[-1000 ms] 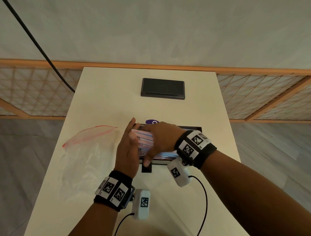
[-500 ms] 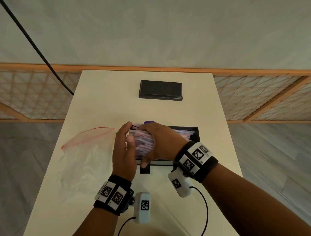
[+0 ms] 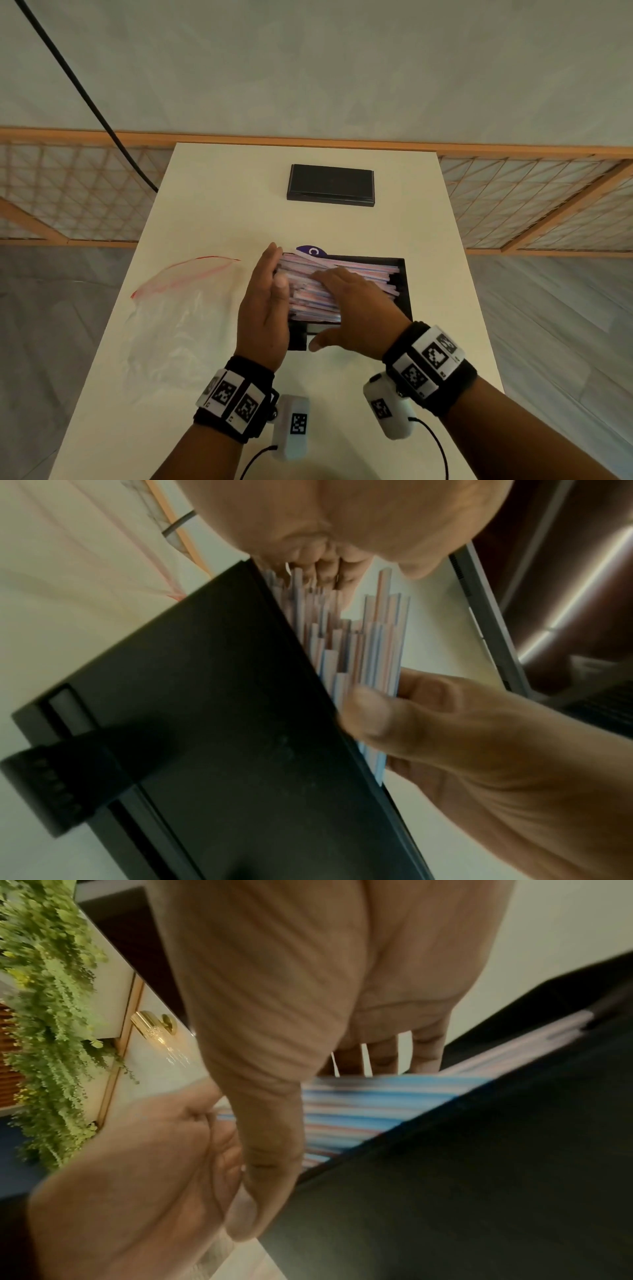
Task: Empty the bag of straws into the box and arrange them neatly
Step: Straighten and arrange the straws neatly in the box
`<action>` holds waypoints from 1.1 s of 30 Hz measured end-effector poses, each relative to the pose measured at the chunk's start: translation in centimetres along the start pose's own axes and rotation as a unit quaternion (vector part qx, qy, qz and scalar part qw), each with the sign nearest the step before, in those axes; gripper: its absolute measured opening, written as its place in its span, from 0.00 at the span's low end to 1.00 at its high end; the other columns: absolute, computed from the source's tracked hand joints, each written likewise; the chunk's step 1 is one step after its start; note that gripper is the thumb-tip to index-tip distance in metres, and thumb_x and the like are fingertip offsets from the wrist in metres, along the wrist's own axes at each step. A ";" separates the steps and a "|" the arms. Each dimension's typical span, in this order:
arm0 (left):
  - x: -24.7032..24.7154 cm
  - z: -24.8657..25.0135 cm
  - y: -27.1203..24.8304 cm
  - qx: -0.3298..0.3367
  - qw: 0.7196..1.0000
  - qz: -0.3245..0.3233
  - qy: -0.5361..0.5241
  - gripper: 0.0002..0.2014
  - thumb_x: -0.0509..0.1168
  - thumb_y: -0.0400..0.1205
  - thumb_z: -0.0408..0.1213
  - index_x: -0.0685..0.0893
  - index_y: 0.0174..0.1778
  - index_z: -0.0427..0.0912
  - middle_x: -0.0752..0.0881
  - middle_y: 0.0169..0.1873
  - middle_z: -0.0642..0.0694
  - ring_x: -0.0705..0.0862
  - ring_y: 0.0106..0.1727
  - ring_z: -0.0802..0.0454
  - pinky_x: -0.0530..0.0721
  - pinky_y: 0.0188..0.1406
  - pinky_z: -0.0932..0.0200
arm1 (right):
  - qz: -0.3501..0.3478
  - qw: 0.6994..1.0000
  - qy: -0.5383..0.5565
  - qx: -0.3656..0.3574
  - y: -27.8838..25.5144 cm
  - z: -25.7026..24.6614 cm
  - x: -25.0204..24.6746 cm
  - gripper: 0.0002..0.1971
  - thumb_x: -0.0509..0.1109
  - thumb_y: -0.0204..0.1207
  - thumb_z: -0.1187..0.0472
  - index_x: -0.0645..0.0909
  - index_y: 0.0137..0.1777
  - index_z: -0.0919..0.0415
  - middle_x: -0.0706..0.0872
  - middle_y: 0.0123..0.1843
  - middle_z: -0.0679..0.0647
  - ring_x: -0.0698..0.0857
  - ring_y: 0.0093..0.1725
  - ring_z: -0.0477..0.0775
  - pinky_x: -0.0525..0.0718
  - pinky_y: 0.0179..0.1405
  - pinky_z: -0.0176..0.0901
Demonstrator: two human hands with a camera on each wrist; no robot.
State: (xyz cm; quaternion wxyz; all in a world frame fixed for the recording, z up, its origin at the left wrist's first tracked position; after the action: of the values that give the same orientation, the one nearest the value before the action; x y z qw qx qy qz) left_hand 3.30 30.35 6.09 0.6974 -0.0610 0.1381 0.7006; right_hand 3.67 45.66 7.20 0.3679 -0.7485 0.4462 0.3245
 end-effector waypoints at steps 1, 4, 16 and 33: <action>0.2 0.3 -0.1 0.004 1.000 -0.001 0.006 0.33 0.46 0.89 0.57 0.67 0.88 0.44 0.73 0.85 0.53 0.73 0.84 0.59 0.77 0.82 0.42 | 0.000 1.000 0.002 -0.004 0.3 0.0 0.3 0.54 0.85 0.59 0.33 0.66 0.84 0.49 0.76 0.79 0.49 0.77 0.75 0.55 0.77 0.76 0.60; 0.7 0.7 0.0 0.015 1.000 0.000 0.016 0.33 0.46 0.90 0.56 0.69 0.87 0.43 0.71 0.86 0.52 0.70 0.85 0.59 0.74 0.84 0.42 | -0.003 1.000 0.021 -0.004 1.3 0.4 1.3 0.53 0.86 0.58 0.35 0.68 0.82 0.48 0.79 0.77 0.49 0.79 0.74 0.56 0.78 0.75 0.59; 0.9 0.4 0.3 0.019 0.999 0.019 0.041 0.32 0.48 0.90 0.54 0.71 0.86 0.40 0.73 0.85 0.49 0.71 0.85 0.58 0.72 0.84 0.57 | -0.115 0.986 0.117 -0.033 4.3 0.2 1.9 0.41 0.88 0.51 0.36 0.79 0.66 0.39 0.88 0.61 0.39 0.85 0.60 0.44 0.84 0.67 0.49; 0.6 -0.1 0.4 -0.016 0.997 0.011 0.075 0.35 0.52 0.87 0.60 0.67 0.88 0.46 0.72 0.85 0.50 0.73 0.84 0.53 0.78 0.81 0.41 | -0.239 0.957 0.157 -0.045 5.1 -1.2 1.9 0.40 0.88 0.57 0.39 0.80 0.72 0.39 0.88 0.67 0.40 0.83 0.70 0.45 0.76 0.78 0.53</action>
State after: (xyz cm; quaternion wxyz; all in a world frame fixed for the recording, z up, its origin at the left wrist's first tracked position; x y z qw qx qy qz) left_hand 2.87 30.92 5.82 0.6762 -0.1227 0.1796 0.7039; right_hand -0.04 42.17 4.91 0.3261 -0.8905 0.2916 0.1251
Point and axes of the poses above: each hand's wrist, its own y-axis towards the middle knuckle, its own x-axis out of the palm, z = x × y, the point moved 8 cm from there along y, towards the middle knuckle
